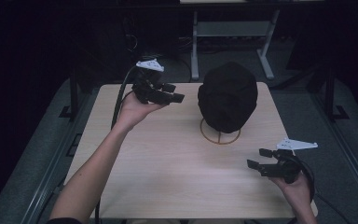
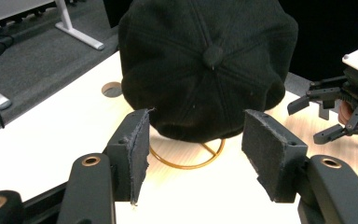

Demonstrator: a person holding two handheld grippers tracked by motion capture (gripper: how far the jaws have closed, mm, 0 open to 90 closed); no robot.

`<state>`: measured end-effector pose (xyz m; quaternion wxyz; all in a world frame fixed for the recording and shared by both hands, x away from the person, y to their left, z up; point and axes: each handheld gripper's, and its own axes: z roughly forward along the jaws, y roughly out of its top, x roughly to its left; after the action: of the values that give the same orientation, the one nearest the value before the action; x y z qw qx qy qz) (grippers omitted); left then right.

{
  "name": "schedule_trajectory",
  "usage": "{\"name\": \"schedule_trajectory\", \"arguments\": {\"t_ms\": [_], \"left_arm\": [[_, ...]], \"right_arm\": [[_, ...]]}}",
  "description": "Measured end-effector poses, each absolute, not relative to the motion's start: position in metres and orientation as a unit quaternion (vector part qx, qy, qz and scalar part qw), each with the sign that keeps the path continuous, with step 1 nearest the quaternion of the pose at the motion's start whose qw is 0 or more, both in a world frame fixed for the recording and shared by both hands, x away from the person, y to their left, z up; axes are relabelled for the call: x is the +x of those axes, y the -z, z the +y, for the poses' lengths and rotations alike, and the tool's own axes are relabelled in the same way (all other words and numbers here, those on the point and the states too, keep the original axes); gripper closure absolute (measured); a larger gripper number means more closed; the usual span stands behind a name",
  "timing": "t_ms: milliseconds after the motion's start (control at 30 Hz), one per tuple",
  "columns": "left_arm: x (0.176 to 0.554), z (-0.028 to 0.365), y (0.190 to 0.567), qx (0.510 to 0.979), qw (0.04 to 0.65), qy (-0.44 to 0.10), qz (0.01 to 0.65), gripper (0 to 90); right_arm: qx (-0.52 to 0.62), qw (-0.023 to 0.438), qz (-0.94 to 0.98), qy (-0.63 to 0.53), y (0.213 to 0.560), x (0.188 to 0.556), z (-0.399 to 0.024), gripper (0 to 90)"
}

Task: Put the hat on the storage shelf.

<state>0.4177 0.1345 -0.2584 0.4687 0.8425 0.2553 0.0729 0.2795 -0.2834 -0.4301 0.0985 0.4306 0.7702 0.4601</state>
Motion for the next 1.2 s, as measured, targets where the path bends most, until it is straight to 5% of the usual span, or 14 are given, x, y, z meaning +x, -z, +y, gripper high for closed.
{"name": "schedule_trajectory", "arguments": {"t_ms": [1200], "left_arm": [[0.364,0.189,0.307,0.822,0.486,-0.071,0.290,34.6]], "right_arm": [[0.427,0.107,0.777,-0.449,0.433,0.273,-0.277,21.7]]}}
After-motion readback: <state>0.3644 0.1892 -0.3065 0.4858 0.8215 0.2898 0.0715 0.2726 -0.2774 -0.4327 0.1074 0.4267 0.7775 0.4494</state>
